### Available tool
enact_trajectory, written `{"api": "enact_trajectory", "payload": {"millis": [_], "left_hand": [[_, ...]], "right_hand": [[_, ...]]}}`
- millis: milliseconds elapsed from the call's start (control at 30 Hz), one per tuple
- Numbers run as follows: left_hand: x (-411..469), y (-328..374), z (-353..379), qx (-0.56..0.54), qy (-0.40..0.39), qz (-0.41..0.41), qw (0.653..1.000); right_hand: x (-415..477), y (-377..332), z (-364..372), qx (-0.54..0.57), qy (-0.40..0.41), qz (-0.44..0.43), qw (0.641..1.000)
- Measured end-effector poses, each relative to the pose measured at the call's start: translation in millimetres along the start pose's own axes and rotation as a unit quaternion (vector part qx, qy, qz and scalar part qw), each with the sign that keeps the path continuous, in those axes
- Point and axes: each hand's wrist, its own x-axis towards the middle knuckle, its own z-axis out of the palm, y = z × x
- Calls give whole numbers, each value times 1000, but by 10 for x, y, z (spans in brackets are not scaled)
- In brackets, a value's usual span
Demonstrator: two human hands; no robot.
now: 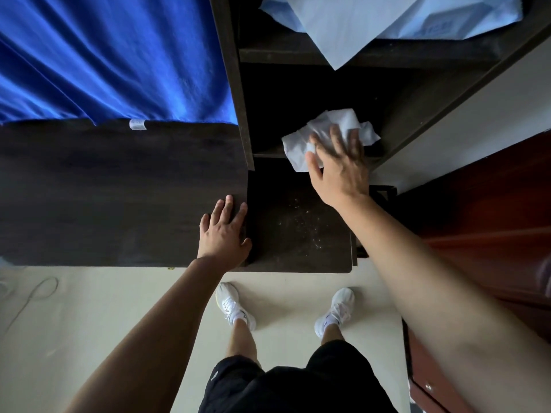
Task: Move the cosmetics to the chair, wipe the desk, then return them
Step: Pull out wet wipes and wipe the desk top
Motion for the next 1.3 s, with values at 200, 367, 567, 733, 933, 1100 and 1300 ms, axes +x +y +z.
{"api": "enact_trajectory", "payload": {"millis": [200, 367, 567, 733, 933, 1100, 1300], "left_hand": [[-3, -34, 37, 0, 7, 12, 1000], [-1, -38, 20, 21, 0, 10, 1000], [-22, 23, -29, 27, -5, -4, 1000], [-83, 237, 18, 6, 31, -52, 998], [-480, 793, 633, -10, 204, -29, 979], [-553, 1001, 1195, -11, 134, -24, 991], [-286, 867, 1543, -28, 37, -31, 998]], "right_hand": [[484, -420, -67, 22, -20, 114, 993], [233, -793, -46, 18, -31, -27, 999], [-59, -212, -127, -19, -36, -79, 996], [-362, 151, 28, 34, 68, -133, 988], [-956, 678, 989, 80, 15, -144, 986], [-1410, 916, 1578, 12, -179, -153, 972], [-1438, 872, 1831, 19, -131, -124, 983]]}}
